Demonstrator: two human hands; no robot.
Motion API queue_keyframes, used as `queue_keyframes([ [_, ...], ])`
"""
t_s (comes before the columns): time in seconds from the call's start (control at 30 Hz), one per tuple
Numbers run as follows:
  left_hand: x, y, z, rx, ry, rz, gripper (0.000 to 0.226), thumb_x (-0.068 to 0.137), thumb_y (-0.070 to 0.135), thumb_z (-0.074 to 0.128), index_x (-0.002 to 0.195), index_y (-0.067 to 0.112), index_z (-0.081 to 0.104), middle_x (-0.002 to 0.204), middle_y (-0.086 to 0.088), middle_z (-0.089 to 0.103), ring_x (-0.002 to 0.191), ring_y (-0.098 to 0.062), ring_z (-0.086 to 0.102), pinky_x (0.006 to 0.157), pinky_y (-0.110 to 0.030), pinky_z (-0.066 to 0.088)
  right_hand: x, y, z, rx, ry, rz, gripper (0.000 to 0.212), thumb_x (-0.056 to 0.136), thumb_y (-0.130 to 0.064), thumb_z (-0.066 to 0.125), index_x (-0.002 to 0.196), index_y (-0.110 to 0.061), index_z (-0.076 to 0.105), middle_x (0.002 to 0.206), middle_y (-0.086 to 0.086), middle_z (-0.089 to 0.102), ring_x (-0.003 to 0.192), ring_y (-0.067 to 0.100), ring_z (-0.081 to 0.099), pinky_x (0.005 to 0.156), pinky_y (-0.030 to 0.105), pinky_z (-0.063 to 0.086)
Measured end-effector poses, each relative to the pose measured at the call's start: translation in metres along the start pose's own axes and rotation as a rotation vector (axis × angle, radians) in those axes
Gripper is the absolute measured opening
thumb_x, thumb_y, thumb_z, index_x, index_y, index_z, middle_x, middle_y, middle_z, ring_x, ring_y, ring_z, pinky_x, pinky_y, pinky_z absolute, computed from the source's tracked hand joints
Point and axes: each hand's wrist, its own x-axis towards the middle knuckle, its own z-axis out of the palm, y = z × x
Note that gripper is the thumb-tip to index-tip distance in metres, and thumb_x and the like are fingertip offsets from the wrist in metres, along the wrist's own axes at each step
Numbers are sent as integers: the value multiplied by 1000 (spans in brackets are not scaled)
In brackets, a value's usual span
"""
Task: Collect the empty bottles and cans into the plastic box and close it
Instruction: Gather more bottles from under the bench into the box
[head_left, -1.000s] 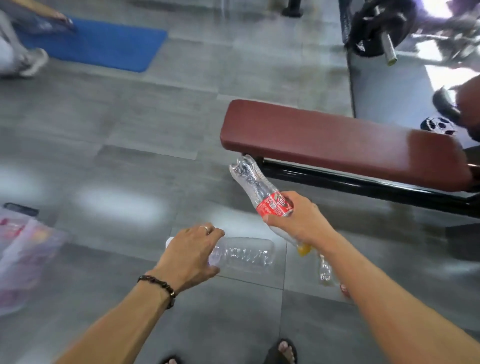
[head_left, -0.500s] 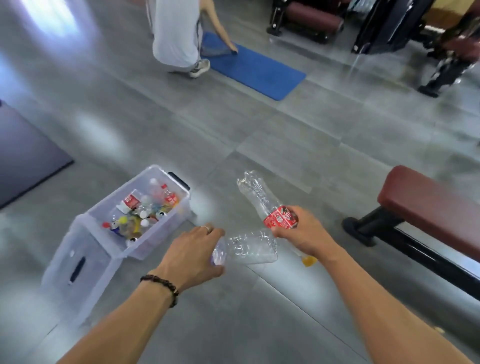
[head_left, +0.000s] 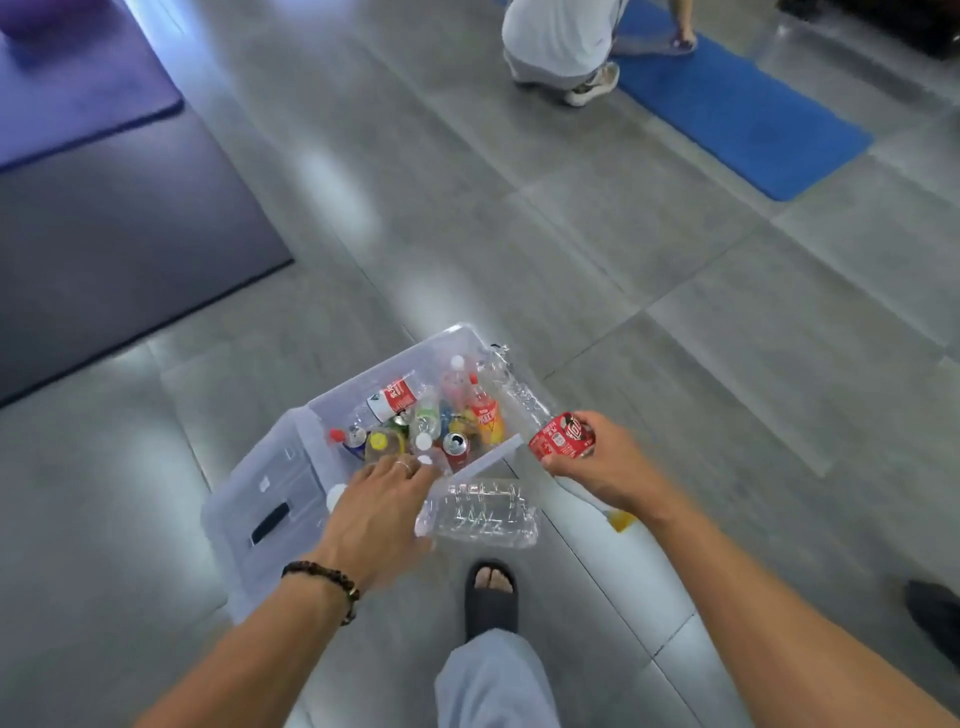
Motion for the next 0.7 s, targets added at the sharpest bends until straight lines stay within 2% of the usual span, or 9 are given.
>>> queue_keyframes([
  [0.07,46,-33,25,-3,-4,-25,70,74,33,69,136,27,38,131,2,51,119,-22,46,103,-34,36,64,-4,21,-31,-57,-9,60,72,-34,80,121,-26,47,106,-3,58,93,15,59,90,39,52],
  [0.13,89,-62,53,11,-7,-40,66,73,37,72,132,26,43,129,0,53,116,-23,48,102,-37,38,125,-1,47,-48,-120,-4,55,72,-34,79,114,-29,45,98,-6,57,87,12,57,84,34,51],
  [0.23,138,-99,93,9,4,-106,61,69,40,75,122,23,49,122,-2,57,112,-24,50,100,-39,39,200,5,88,-45,-170,13,57,72,-32,80,119,-24,49,102,-4,61,85,10,57,75,23,48],
  [0.27,151,-108,105,6,0,-127,61,68,39,75,121,22,50,120,-3,58,110,-24,51,100,-40,39,221,9,100,-38,-170,27,56,73,-31,79,121,-22,50,103,-3,61,85,11,57,71,20,45],
  [0.37,179,-134,137,32,16,-171,56,71,28,72,122,20,49,111,-4,58,102,-23,51,97,-39,40,272,23,135,-8,-161,61,54,77,-32,77,122,-16,51,103,0,61,82,11,57,66,22,42],
  [0.43,196,-149,156,59,45,-178,55,76,23,70,126,22,46,115,-6,58,106,-24,51,100,-43,39,296,32,153,3,-161,66,48,78,-31,77,118,-18,52,103,0,62,77,6,55,62,20,40],
  [0.5,210,-161,170,75,64,-182,56,81,23,67,130,22,42,123,-8,57,115,-27,50,103,-48,38,312,40,167,-8,-157,54,48,77,-30,78,116,-23,51,103,-1,60,80,9,56,65,22,41],
  [0.6,227,-176,187,97,50,-181,57,80,22,67,132,22,42,129,-8,54,121,-27,46,107,-50,33,327,51,183,-53,-157,47,59,76,-30,79,126,-21,48,110,2,58,93,19,59,78,28,44],
  [0.7,239,-184,197,68,6,-175,57,82,22,64,133,23,41,136,-7,49,129,-27,39,111,-50,27,334,56,190,-87,-160,71,45,79,-31,77,113,-19,49,106,1,60,94,19,58,82,32,45],
])
